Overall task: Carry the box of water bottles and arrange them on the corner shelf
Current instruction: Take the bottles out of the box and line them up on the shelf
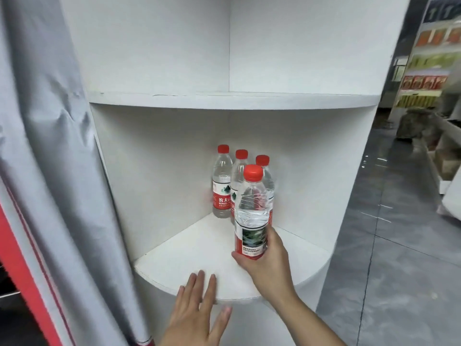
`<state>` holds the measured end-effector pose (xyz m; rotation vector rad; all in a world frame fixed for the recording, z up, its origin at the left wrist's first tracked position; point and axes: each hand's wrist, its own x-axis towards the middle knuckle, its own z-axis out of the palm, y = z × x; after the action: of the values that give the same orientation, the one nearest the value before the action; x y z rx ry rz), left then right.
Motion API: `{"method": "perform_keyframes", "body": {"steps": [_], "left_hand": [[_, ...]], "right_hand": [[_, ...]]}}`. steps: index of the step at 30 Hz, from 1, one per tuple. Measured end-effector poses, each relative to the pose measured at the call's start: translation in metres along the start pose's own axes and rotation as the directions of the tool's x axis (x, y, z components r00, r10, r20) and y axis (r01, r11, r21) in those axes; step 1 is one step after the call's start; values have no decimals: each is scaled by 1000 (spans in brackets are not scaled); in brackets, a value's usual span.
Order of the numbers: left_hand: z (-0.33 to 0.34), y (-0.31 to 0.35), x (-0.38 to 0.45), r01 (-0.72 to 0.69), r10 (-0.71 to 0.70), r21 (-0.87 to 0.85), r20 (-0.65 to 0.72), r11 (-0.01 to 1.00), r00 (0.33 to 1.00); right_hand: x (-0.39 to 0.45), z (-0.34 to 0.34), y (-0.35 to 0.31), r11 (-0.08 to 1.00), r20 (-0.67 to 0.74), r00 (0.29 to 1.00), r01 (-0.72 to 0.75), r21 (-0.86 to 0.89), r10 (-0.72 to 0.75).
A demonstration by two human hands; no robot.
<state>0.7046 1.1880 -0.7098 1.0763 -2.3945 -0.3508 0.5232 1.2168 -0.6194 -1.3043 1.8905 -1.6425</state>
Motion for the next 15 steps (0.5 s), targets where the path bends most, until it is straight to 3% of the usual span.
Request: {"method": "perform_keyframes", "body": {"steps": [2, 11, 15], "left_hand": [[-4, 4, 2, 8, -9, 31, 17, 999, 1000], [9, -1, 5, -1, 20, 117, -155, 993, 988], [8, -3, 4, -30, 53, 159, -144, 987, 988]], "right_hand": [[11, -9, 14, 999, -48, 998, -40, -27, 38], [47, -35, 46, 993, -184, 977, -114, -18, 109], [61, -32, 55, 991, -206, 971, -127, -29, 119]]}}
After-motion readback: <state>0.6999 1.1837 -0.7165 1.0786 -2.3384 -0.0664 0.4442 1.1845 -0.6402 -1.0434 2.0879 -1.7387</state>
